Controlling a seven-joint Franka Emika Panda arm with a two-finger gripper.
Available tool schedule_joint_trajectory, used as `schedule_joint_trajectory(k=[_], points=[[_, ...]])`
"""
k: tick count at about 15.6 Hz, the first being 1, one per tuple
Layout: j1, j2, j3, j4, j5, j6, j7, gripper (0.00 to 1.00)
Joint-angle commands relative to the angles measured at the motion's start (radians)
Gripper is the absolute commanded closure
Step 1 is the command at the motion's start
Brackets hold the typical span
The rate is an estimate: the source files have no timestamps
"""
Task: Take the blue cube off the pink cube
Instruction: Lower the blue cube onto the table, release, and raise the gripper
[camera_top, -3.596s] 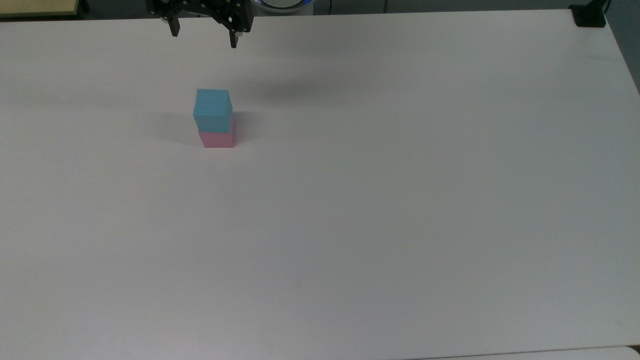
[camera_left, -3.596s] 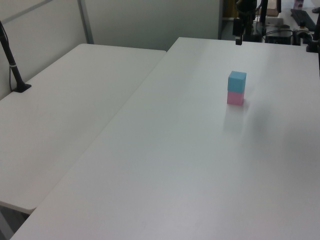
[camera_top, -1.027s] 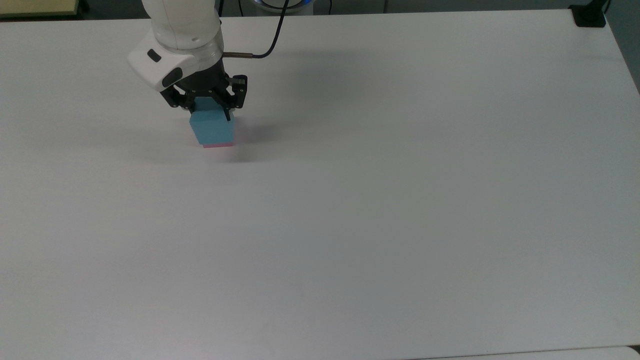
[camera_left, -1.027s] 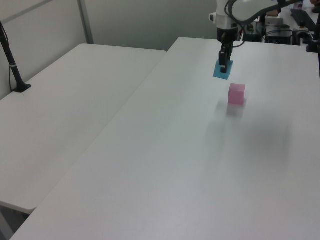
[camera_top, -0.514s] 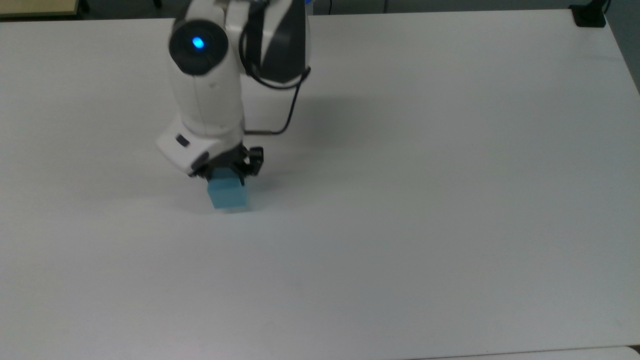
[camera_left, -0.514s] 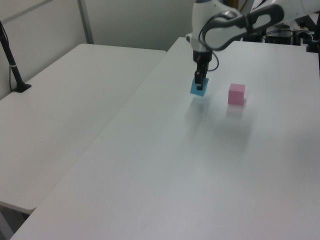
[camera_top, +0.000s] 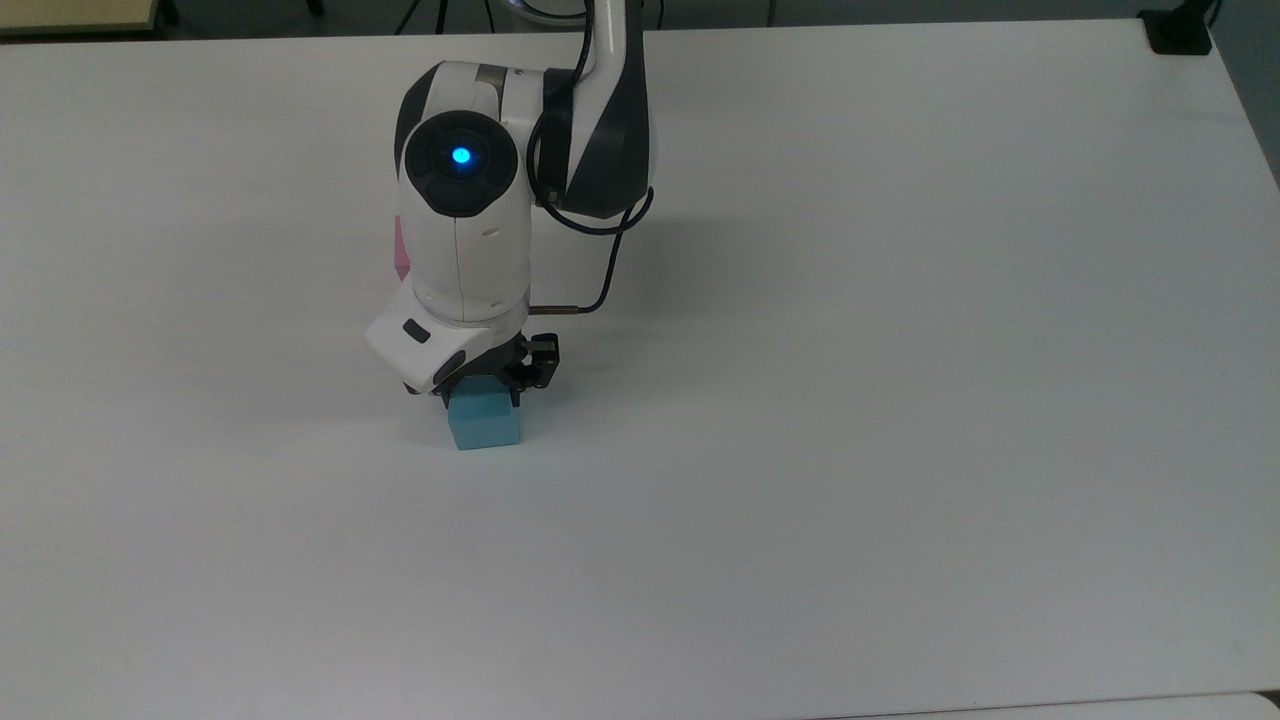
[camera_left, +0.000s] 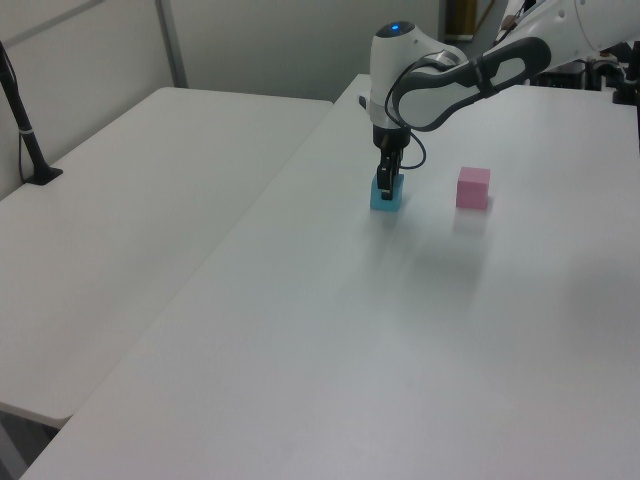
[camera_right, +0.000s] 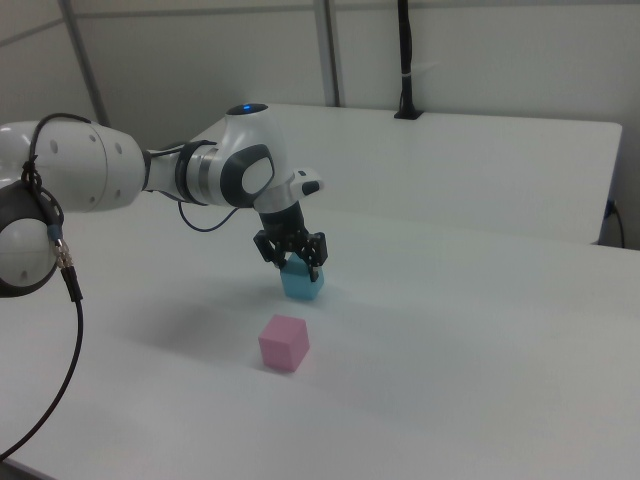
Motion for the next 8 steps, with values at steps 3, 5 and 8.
schedule_joint_trajectory(k=[3, 5, 8], points=[[0.01, -0.066, -0.014, 0.001, 0.013, -0.017, 0.065, 0.0], [0.007, -0.163, -0.021, -0.026, 0.008, -0.08, 0.111, 0.0], [0.004, -0.325, -0.024, -0.084, -0.033, -0.248, 0.145, 0.0]])
